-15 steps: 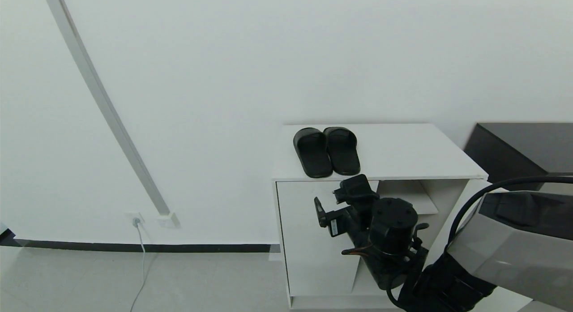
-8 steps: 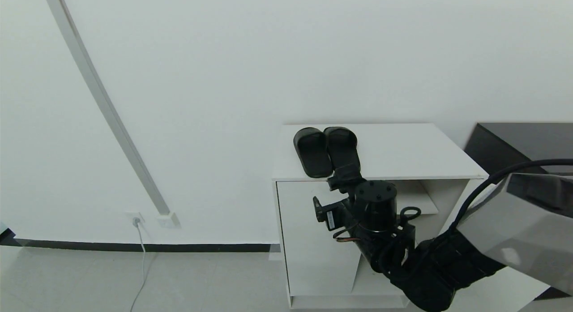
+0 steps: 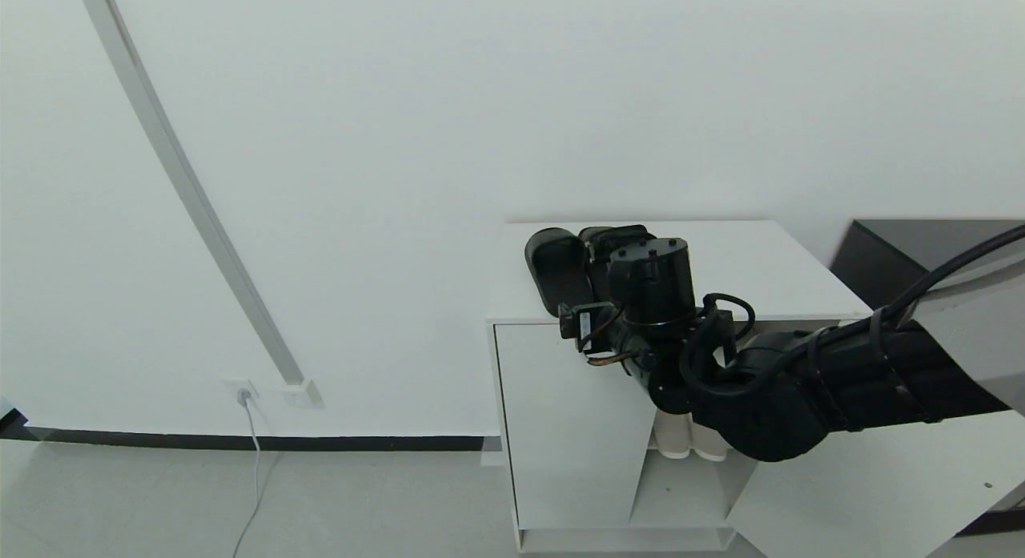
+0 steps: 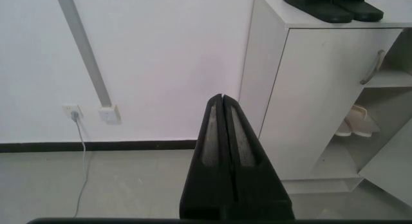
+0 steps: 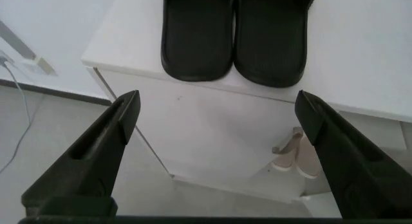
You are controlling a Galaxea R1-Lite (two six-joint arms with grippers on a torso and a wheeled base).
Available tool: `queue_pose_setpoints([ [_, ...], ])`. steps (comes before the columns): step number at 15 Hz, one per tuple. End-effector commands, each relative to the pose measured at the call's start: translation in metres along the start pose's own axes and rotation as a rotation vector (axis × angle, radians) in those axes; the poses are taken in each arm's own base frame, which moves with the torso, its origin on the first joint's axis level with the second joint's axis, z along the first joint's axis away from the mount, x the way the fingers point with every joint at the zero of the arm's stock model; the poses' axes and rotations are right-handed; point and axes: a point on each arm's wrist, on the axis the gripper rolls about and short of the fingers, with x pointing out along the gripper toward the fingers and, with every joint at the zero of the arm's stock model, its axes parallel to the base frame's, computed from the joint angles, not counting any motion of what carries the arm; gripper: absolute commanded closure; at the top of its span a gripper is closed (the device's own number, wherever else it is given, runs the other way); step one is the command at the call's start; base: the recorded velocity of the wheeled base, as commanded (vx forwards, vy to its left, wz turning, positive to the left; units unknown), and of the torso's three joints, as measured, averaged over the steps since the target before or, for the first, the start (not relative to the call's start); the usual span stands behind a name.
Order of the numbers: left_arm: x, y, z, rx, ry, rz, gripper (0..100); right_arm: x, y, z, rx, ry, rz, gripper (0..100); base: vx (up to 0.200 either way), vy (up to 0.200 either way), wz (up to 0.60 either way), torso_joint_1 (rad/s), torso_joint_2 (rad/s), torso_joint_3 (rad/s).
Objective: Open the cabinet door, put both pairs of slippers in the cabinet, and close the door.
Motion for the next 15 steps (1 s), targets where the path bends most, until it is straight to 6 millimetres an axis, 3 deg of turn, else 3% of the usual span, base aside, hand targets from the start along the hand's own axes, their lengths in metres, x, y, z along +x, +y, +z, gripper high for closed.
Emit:
queue_pose_setpoints([
  [1, 0.0, 0.0, 0.0, -0.001, 0.001, 0.0, 100, -0.001, 0.0, 0.005, 0.009, -0.015, 0.002, 0, 0.0, 0.0, 0.0, 0.0, 0.0, 0.0],
  [6, 0.0, 0.0, 0.0, 0.001, 0.001, 0.0, 100, 0.004, 0.0, -0.003, 0.013, -0.02, -0.002, 0, 0.0, 0.0, 0.0, 0.0, 0.0, 0.0],
  [15, 0.0, 0.0, 0.0, 0.001, 0.001, -0.001, 100, 0.011, 0.0, -0.015, 0.007, -0.005, -0.008, 0, 0.2, 0.0, 0.0, 0.003, 0.0, 0.003],
])
